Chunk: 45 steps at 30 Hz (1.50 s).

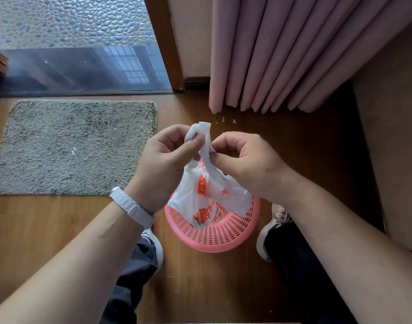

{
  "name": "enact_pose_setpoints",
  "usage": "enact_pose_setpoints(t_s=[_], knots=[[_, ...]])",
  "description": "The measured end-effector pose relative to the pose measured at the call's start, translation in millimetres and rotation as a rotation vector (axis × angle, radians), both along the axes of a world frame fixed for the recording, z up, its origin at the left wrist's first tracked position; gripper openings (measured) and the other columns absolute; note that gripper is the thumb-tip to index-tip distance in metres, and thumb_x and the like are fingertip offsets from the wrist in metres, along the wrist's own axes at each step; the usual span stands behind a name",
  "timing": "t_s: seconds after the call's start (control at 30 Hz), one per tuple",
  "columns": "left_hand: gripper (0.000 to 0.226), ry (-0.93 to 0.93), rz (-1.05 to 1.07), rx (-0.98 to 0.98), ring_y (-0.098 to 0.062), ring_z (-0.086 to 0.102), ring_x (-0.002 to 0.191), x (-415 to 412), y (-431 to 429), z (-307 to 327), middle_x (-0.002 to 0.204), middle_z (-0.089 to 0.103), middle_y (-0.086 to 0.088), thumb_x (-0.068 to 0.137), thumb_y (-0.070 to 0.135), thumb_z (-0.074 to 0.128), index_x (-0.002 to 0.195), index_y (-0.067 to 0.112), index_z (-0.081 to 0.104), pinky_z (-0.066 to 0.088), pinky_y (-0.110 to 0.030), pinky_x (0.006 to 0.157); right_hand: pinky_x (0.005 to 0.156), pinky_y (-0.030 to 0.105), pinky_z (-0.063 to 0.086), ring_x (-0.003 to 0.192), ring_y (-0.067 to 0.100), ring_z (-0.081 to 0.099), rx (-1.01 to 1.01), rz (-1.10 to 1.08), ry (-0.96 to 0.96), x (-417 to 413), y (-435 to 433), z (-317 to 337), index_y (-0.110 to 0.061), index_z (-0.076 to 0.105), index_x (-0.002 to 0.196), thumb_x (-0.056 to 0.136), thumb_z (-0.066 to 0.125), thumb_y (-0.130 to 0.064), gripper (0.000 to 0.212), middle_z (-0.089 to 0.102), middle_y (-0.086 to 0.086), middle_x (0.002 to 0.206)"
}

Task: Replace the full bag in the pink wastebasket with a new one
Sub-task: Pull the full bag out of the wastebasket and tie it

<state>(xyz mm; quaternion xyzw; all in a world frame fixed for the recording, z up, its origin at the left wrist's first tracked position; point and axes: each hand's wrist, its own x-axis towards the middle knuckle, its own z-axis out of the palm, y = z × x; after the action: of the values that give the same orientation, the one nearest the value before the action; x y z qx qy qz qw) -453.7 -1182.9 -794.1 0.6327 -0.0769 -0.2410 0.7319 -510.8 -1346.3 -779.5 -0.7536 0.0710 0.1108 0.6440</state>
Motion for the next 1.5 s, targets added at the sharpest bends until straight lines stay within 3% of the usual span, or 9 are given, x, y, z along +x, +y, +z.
enact_pose_setpoints(t_s=[0.13,0.37,0.5,0.7,0.83,0.97,1.07,1.23,1.5], knots=[[0.022,-0.035,-0.082,0.036,-0.019,0.062,0.078,-8.2,-4.5,-1.6,0.082,0.067,-0.008,0.078,0.025,0.071,0.090,0.007,0.068,0.051,-0.030,0.072,0.054,0.025,0.052,0.064,0.007,0.059,-0.120,-0.043,-0.048,-1.6,3.9,-2.4,-0.013,0.065,0.084,0.091,0.063,-0.032,0.021,0.064,-0.001,0.072],[0.011,0.012,0.026,0.051,-0.020,0.056,0.071,-2.2,-0.1,-2.3,0.071,0.063,-0.004,0.076,0.028,0.067,0.072,0.018,0.067,0.045,-0.038,0.073,0.053,0.036,0.047,0.062,0.027,0.055,-0.220,-0.186,-0.119,2.2,-2.9,-8.0,-0.012,0.055,0.074,0.091,0.062,-0.024,0.023,0.055,0.008,0.064],[0.016,0.082,-0.008,0.021,-0.015,0.049,0.056,0.2,-1.0,5.6,0.058,0.055,0.000,0.077,0.019,0.065,0.062,0.019,0.060,0.042,-0.028,0.060,0.045,0.017,0.035,0.055,0.013,0.045,-0.380,-0.199,-0.205,0.0,-1.5,-5.9,-0.011,0.050,0.072,0.091,0.059,-0.016,0.022,0.048,0.002,0.061],[0.023,0.001,-0.069,0.094,-0.010,0.031,0.042,-5.0,1.1,19.5,0.045,0.040,0.008,0.084,0.016,0.059,0.062,0.013,0.052,0.029,-0.022,0.042,0.046,0.025,0.032,0.053,0.010,0.037,-0.445,-0.341,-0.243,-0.8,-11.0,-4.5,-0.011,0.047,0.072,0.089,0.058,-0.012,0.020,0.043,-0.001,0.059],[0.019,-0.066,-0.036,0.130,-0.015,0.043,0.045,-9.8,0.6,25.8,0.050,0.053,0.001,0.084,0.020,0.061,0.072,0.006,0.061,0.037,-0.023,0.046,0.050,0.025,0.043,0.058,0.014,0.052,-0.414,-0.268,-0.217,-10.8,-9.7,-1.3,-0.016,0.051,0.077,0.093,0.058,-0.024,0.020,0.054,0.001,0.065],[0.019,-0.115,-0.018,0.199,-0.012,0.046,0.047,-13.1,-0.5,27.5,0.052,0.055,0.005,0.081,0.022,0.067,0.067,0.014,0.058,0.038,-0.023,0.049,0.057,0.011,0.037,0.066,0.007,0.052,-0.446,-0.120,-0.270,-13.8,-4.2,3.2,-0.016,0.059,0.084,0.092,0.060,-0.020,0.009,0.055,-0.006,0.074],[0.018,-0.120,-0.028,0.194,-0.011,0.049,0.050,-11.2,-4.4,26.9,0.055,0.059,0.006,0.083,0.020,0.066,0.067,0.014,0.059,0.041,-0.021,0.051,0.065,0.019,0.045,0.079,0.007,0.054,-0.497,0.047,-0.283,-14.5,6.8,0.1,-0.019,0.059,0.096,0.092,0.057,-0.023,0.005,0.056,-0.008,0.089],[0.016,-0.081,0.056,0.084,-0.016,0.052,0.059,8.5,-10.3,21.9,0.065,0.060,-0.005,0.088,0.016,0.061,0.079,0.004,0.061,0.045,-0.024,0.059,0.078,0.038,0.052,0.097,0.013,0.054,-0.502,0.141,-0.303,-3.3,14.8,-15.8,-0.023,0.053,0.118,0.090,0.059,-0.026,0.029,0.056,-0.004,0.106],[0.014,0.020,0.083,-0.026,-0.017,0.049,0.059,66.4,-47.8,5.9,0.065,0.058,-0.004,0.088,0.016,0.062,0.078,0.006,0.062,0.042,-0.026,0.059,0.079,0.034,0.053,0.101,0.011,0.051,-0.538,0.079,-0.228,28.5,2.0,-41.7,-0.031,0.041,0.132,0.091,0.058,-0.038,0.045,0.054,-0.006,0.118]])
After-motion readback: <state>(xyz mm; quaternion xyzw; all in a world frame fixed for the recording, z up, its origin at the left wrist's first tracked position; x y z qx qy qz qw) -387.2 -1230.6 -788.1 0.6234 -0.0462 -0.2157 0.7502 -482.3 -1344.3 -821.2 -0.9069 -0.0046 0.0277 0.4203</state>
